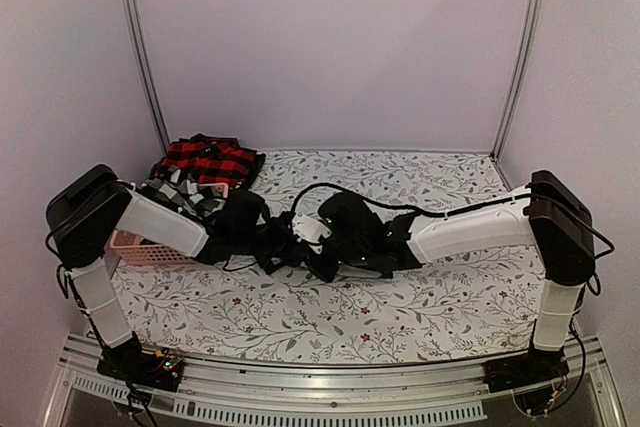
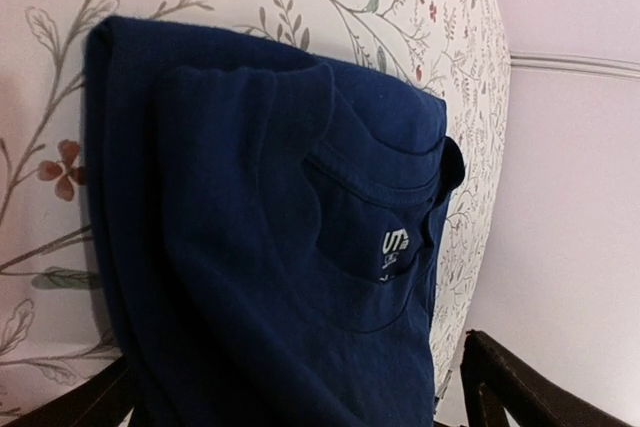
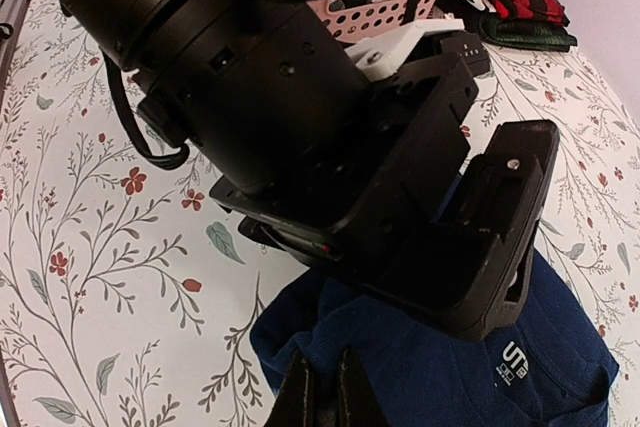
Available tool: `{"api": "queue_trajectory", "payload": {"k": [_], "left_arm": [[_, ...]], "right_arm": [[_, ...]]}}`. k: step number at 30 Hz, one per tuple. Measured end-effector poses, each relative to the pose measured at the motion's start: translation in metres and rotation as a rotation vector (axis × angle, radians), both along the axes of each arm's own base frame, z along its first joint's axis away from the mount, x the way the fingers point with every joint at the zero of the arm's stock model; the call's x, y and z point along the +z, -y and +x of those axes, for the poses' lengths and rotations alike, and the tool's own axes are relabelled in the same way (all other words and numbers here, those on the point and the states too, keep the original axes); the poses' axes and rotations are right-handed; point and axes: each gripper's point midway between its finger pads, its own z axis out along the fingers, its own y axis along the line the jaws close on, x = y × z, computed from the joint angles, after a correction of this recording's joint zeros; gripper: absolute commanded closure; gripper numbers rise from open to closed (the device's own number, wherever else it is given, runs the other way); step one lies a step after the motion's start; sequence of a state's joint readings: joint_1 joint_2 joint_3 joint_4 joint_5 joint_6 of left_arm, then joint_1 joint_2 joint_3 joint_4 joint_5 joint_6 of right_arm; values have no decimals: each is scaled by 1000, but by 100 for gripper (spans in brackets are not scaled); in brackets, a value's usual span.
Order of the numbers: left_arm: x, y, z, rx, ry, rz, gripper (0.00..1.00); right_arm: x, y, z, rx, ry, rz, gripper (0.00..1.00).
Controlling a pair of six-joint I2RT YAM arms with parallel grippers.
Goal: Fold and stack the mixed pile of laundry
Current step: Pass from the right arm to the left, then place the square-folded T-shirt at the corner of the board.
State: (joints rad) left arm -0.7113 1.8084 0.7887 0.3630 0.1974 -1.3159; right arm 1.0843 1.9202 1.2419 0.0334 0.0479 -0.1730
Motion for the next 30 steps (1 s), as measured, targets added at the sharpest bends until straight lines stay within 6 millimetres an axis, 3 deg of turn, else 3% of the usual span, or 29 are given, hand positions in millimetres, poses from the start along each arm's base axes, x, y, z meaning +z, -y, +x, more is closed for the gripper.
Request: {"api": "queue_trajectory", "payload": {"k": [4, 10, 13, 16, 18, 23, 25, 30], "left_arm": [[0, -1, -1, 16, -1, -23, 5], [-10, -4, -3, 20, -23, -22, 44], [-15, -2, 4, -4, -15, 9, 75], [-21, 1, 13, -29, -9, 43, 97], [-23, 3, 18, -57, 0, 64, 100], [-18, 7, 34, -153, 53, 126, 100], [-14, 8, 50, -200, 101, 206, 100], [8, 0, 84, -294, 238, 420, 100]], "right_arm": [[0, 0, -1, 2, 1, 2, 100], [1, -1, 0, 2, 4, 9, 100], [1, -2, -1, 4, 3, 10, 100], [1, -2, -1, 4, -1, 14, 99], [1, -2, -1, 2, -4, 15, 95], [1, -2, 0, -11, -16, 25, 65], [5, 1, 4, -23, -21, 52, 55], [22, 40, 9, -79, -72, 122, 36]]}}
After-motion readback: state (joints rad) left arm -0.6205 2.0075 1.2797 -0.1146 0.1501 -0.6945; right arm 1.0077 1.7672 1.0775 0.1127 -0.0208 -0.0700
